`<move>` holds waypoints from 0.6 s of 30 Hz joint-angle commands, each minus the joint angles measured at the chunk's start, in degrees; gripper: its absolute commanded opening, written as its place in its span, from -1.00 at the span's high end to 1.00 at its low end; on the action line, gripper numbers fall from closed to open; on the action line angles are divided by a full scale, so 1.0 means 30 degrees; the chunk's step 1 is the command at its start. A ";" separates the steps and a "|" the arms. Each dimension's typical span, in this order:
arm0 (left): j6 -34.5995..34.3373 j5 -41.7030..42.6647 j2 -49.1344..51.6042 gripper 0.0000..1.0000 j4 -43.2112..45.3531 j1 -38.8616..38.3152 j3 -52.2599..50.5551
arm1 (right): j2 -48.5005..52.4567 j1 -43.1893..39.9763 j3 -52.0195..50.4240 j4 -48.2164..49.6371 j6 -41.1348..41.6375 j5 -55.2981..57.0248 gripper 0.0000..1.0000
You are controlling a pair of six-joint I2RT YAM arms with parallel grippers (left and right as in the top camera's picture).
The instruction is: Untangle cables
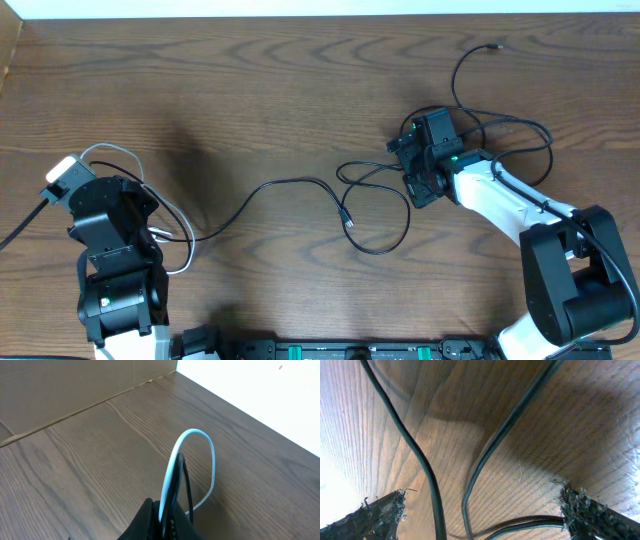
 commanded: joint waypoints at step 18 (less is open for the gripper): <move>0.0168 -0.0044 -0.0087 0.85 -0.0007 0.0095 0.0262 | 0.0248 -0.0204 0.0248 -0.0175 -0.0605 0.6688 -0.62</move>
